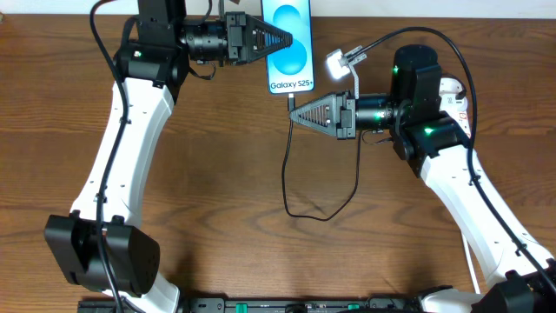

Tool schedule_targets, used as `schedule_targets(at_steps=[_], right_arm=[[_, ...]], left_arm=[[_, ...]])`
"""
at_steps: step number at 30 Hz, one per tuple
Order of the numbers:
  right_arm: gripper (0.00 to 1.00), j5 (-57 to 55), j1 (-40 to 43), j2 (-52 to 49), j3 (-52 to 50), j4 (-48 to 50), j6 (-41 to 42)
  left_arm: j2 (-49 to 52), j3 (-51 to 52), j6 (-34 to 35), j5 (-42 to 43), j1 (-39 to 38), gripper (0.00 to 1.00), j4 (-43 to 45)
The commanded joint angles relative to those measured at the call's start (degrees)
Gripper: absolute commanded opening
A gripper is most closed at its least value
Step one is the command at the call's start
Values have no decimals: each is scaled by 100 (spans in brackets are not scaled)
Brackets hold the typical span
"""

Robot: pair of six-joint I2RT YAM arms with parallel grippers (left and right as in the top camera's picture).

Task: Plug charger to phone and switch on socket

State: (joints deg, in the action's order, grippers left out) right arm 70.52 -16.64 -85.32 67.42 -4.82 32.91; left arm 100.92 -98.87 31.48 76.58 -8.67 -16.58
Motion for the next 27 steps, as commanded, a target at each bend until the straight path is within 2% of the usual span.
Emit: schedule_targets(at_steps=[1,27], right_arm=[[1,9,52,83,9,39,94],[1,-160,55,83,9,39,138]], left_arm=[[-31,-61,-96,210,20,7,42],[-31,-61,-74,385,17,7,42]])
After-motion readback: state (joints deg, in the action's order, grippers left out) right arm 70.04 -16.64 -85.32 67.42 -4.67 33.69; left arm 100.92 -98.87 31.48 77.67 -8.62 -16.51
